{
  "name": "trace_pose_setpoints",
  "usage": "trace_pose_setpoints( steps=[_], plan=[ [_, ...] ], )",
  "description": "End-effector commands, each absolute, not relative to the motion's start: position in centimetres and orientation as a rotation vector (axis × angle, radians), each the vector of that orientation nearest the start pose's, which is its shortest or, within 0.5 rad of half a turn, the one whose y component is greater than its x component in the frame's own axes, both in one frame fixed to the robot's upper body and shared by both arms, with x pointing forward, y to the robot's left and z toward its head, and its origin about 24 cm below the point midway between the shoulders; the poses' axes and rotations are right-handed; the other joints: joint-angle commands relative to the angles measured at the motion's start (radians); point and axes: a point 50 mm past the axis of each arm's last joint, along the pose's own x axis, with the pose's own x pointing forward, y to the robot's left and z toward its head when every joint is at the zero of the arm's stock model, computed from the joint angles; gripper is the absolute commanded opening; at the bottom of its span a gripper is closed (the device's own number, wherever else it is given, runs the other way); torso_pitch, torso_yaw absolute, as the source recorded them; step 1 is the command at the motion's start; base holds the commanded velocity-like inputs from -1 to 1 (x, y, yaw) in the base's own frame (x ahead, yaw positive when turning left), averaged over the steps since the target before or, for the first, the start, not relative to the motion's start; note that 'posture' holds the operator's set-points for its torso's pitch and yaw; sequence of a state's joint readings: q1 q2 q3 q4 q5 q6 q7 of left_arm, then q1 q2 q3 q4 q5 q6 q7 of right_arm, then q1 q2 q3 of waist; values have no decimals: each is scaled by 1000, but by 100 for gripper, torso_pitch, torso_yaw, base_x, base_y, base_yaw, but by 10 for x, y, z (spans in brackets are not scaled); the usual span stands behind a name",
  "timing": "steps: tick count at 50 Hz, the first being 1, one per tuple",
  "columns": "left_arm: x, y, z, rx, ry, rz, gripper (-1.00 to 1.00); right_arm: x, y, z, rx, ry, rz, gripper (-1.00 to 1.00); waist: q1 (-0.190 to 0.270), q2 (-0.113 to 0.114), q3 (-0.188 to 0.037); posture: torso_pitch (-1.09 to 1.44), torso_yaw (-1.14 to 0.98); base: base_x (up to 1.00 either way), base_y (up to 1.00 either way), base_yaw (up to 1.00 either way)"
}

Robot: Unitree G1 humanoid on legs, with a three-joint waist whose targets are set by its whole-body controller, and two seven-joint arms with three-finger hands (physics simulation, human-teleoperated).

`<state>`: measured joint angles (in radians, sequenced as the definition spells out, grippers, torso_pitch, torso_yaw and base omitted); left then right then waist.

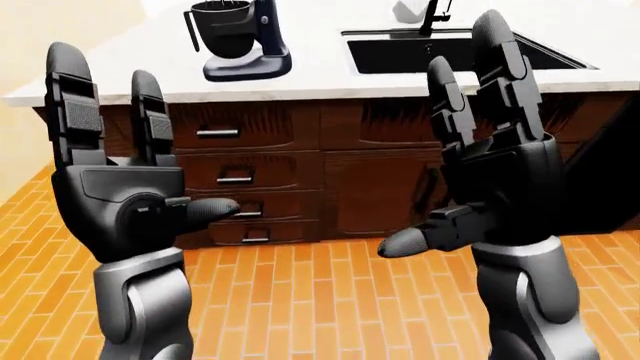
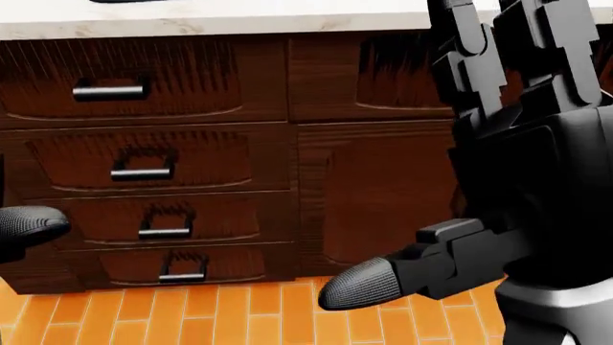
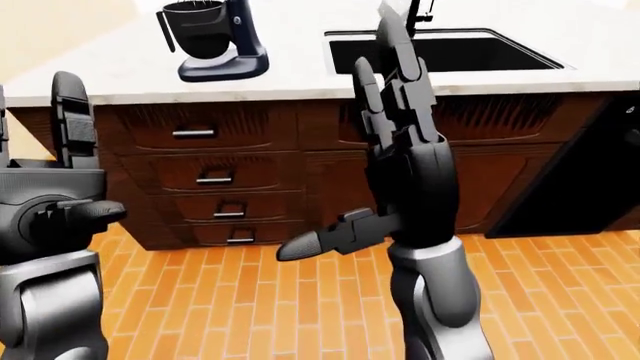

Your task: Open the stand mixer head.

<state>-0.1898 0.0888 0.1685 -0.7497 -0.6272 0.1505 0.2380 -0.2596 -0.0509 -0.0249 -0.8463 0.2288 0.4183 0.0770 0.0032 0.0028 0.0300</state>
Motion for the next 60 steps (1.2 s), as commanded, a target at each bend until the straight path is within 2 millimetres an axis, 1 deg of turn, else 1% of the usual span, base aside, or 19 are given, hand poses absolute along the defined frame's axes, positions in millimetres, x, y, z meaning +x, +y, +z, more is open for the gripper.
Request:
trace_pose_setpoints(
  steps=[1,9,13,17,21,23,25,29,34,37,42,44,45,46,50,54,56,58,60],
  plan=[
    [209,177,240,-525,-789,-39,100,207,-129,251,103,-746,293,100,0,2,-15,0,0,0,0,0],
    [211,178,236,-523,-781,-30,100,206,-129,251,106,-750,298,100,-4,1,-30,0,0,0,10,0],
    [211,178,236,-522,-782,-27,100,208,-128,247,106,-740,298,100,-14,-68,-5,0,0,0,68,0],
    [211,178,236,-523,-783,-25,100,205,-128,249,105,-759,307,100,-33,67,-5,0,0,0,16,0],
    [211,178,236,-519,-786,-27,100,205,-126,247,98,-750,323,100,-16,-14,18,0,0,2,80,0],
    [211,178,236,-520,-787,-26,100,204,-126,248,101,-763,320,100,-16,109,-4,0,0,0,0,0],
    [210,178,236,-519,-788,-28,100,202,-125,249,96,-774,339,100,-18,100,-17,0,0,0,50,0],
    [210,177,236,-517,-789,-29,100,202,-125,247,104,-765,336,100,-7,-34,36,0,0,0,71,0],
    [210,178,235,-516,-789,-27,100,200,-125,249,106,-784,341,100,-4,38,-1,0,0,0,23,0],
    [210,178,235,-517,-789,-27,100,202,-126,249,120,-779,328,100,6,-63,37,0,0,0,67,0],
    [209,178,236,-516,-790,-27,100,199,-125,250,126,-792,343,100,8,13,-19,0,0,0,7,0],
    [209,178,236,-515,-789,-27,100,199,-125,250,119,-794,348,100,1,-32,10,0,0,0,100,0],
    [209,178,236,-515,-791,-25,100,199,-125,250,126,-789,347,100,-13,-99,-4,0,0,0,100,0],
    [209,178,236,-515,-791,-26,100,200,-126,250,136,-785,339,100,-9,-72,43,0,0,0,0,0],
    [209,178,236,-514,-790,-26,100,198,-125,250,128,-792,353,100,-41,68,-6,0,0,0,7,0],
    [209,178,235,-512,-790,-26,100,199,-123,249,123,-784,362,100,-26,-70,56,0,0,0,100,0],
    [209,179,235,-512,-791,-25,100,199,-124,248,127,-782,357,100,-29,-50,48,0,0,0,36,0],
    [209,178,235,-512,-790,-26,100,199,-123,248,122,-784,359,100,-13,54,12,0,0,0,11,0],
    [209,178,235,-513,-791,-26,100,198,-122,248,114,-785,369,100,-17,35,13,0,0,0,76,0]
  ],
)
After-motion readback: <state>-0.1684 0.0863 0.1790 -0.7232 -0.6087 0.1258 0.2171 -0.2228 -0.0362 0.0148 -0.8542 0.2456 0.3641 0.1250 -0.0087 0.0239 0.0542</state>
